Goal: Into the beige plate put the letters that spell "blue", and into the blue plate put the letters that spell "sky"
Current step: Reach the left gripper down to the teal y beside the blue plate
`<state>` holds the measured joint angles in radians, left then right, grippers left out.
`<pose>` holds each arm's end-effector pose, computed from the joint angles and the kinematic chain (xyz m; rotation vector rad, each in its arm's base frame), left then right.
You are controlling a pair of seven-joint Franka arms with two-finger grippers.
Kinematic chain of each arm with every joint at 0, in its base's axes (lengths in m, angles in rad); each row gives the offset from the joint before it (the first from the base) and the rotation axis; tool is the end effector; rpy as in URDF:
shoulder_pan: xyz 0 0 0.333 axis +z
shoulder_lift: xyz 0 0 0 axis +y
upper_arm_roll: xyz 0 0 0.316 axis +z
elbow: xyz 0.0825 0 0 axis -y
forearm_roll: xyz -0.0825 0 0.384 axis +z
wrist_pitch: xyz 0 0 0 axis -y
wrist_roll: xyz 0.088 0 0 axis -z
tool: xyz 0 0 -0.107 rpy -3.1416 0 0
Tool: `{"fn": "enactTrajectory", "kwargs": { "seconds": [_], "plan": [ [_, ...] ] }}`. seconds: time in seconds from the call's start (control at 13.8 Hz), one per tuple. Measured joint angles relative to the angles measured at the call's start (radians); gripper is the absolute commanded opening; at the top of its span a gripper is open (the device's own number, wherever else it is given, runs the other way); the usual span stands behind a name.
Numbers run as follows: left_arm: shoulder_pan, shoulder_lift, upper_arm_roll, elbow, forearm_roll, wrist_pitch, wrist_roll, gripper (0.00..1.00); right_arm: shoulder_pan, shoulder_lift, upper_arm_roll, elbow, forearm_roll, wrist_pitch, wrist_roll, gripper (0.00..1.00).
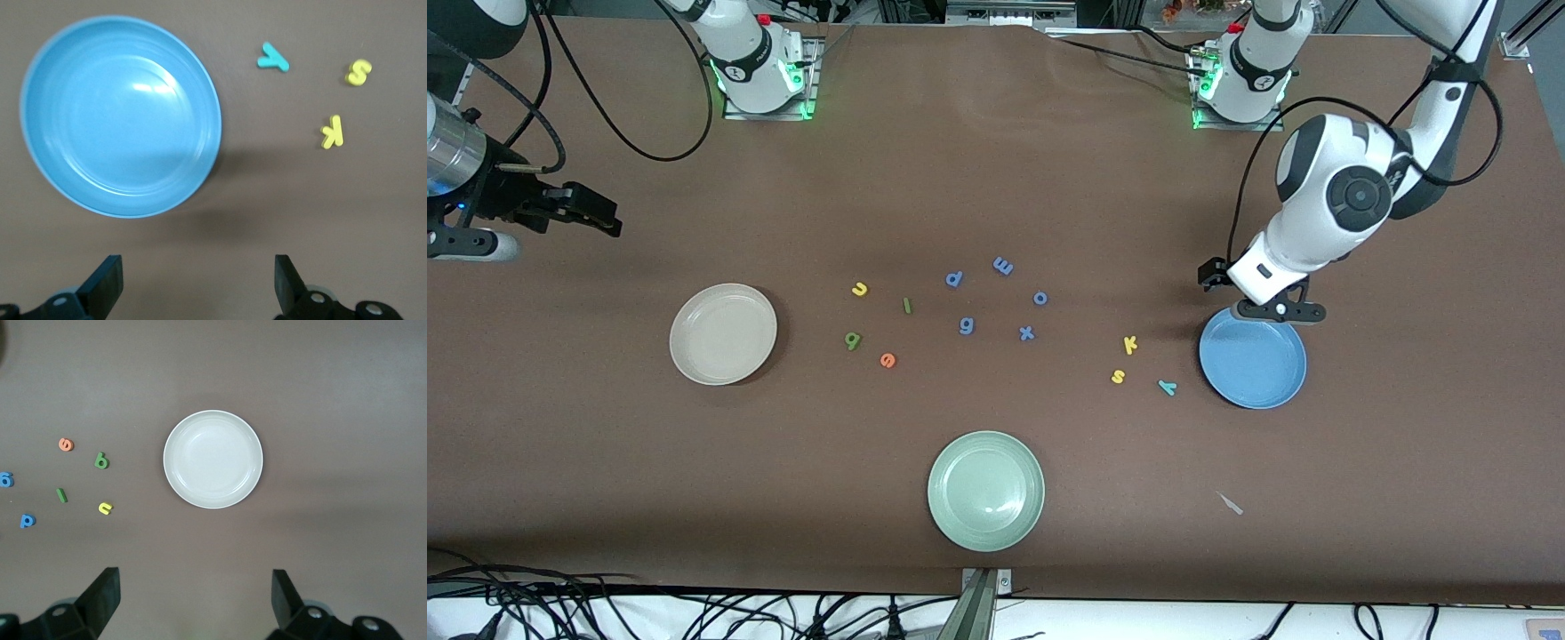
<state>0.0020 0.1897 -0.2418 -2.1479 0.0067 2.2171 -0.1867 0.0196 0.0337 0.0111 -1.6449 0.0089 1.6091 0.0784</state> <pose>0.5336 -0.1291 0.3069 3.1197 -0.0872 -0.1888 0.5638 0.0181 0.5739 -3.1333 0.0758 0.1096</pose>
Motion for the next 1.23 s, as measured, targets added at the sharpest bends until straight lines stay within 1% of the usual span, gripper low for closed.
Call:
{"fn": "enactTrajectory", "kwargs": {
  "seconds": [0.14,0.43,0.65,0.87,1.23],
  "plan": [
    [-0.027,0.057,-0.001,0.023,0.000,0.029,0.001,1.00,0.000,0.000,0.000,0.000,0.000,0.000,0.000,1.00],
    [-0.037,0.164,-0.001,0.122,0.000,0.115,0.004,1.00,0.000,0.000,0.000,0.000,0.000,0.000,0.000,1.00],
    [-0.054,0.232,-0.001,0.135,0.000,0.237,0.022,1.00,0.000,0.000,0.000,0.000,0.000,0.000,0.000,1.00],
    [-0.082,0.310,-0.002,0.143,0.000,0.326,0.033,1.00,0.000,0.000,0.000,0.000,0.000,0.000,0.000,1.00],
    [-0.088,0.364,0.008,0.214,0.000,0.345,0.038,1.00,0.000,0.000,0.000,0.000,0.000,0.000,0.000,1.00]
  ]
}}
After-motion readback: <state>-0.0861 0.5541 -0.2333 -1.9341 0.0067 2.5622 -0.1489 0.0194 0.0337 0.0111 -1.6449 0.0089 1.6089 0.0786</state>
